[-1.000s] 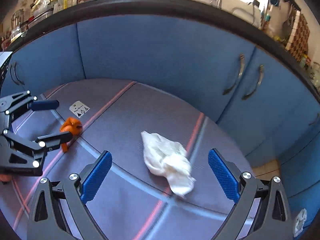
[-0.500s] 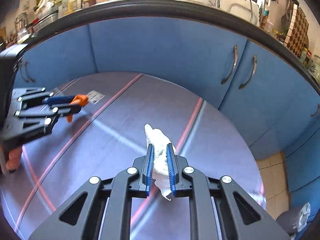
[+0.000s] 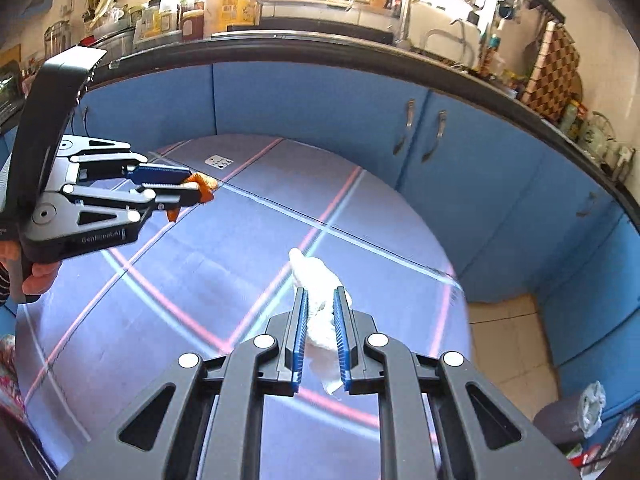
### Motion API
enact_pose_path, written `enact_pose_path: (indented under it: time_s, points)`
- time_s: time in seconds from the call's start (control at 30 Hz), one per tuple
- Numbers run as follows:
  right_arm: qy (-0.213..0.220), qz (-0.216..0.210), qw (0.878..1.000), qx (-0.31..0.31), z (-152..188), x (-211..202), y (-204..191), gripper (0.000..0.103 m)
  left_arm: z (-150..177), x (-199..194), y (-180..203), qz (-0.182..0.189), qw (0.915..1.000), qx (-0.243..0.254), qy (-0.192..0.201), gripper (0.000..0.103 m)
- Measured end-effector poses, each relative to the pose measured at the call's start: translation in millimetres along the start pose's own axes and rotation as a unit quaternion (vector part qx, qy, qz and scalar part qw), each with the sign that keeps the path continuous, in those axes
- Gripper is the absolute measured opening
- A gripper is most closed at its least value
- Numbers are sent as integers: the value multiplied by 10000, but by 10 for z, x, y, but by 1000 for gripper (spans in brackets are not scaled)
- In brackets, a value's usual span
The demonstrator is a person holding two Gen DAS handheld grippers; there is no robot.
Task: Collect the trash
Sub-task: 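Grasp the orange wrapper with the left tool while the right tool grasps the white tissue, then carry the orange wrapper and white tissue over the black bin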
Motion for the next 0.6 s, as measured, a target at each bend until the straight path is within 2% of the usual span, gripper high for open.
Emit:
enact_pose_path:
  time_s: [0.27, 0.6]
  points:
    - [307, 276, 9991, 56, 108, -493, 80, 14, -76, -260, 494, 218, 9989, 347, 214, 23]
    - [432, 565, 9973, 167, 315, -890, 243, 14, -226, -540, 1041, 431, 9954, 713, 469, 23]
Point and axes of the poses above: each gripper's, at about its wrist camera, not at the fingertips, and x roughly the way its jaws point, y to its right, z to its underside, the point moved 10 cm from there along x, roughly the way its jaws point, and after that the axes turned 5 degrees about -z, right-handed, at the moved point
